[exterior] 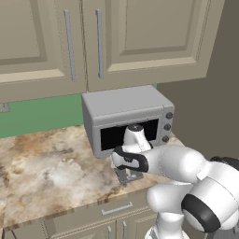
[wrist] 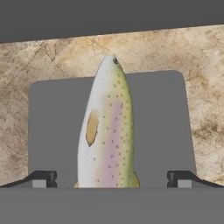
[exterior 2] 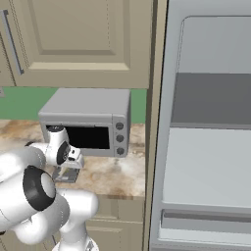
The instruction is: Take the fish from the fridge and place it on the digital scale on the counter by the fridge. Wait a few seconds for a reading, then move it to the plate on the dining counter.
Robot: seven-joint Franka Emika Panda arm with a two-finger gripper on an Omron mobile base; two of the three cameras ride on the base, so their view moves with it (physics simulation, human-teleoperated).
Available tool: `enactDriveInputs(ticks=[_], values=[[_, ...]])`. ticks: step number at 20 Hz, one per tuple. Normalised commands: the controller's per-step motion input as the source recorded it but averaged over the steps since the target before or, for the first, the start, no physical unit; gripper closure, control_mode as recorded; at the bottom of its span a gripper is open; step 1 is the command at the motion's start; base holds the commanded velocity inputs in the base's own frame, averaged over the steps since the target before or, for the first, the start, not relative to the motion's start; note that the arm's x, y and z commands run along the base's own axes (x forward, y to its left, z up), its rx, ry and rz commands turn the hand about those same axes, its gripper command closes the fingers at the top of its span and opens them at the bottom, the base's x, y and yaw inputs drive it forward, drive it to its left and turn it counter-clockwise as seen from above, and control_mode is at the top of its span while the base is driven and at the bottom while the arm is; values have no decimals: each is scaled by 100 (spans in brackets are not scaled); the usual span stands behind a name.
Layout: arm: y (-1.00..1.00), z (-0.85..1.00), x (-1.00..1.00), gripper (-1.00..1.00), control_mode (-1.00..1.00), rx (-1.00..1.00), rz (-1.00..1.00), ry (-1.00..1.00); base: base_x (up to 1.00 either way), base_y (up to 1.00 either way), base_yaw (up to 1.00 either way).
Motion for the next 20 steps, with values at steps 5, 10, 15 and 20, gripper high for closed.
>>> enactDriveInputs(ticks=[5, 10, 15, 20], values=[[0, -16, 4, -100, -100, 0, 0, 0, 0, 0, 0], [0, -9, 0, -100, -100, 0, 0, 0, 0, 0, 0], [0, -7, 0, 100, -100, 0, 0, 0, 0, 0, 0], [0, -2, 0, 100, -100, 0, 0, 0, 0, 0, 0]])
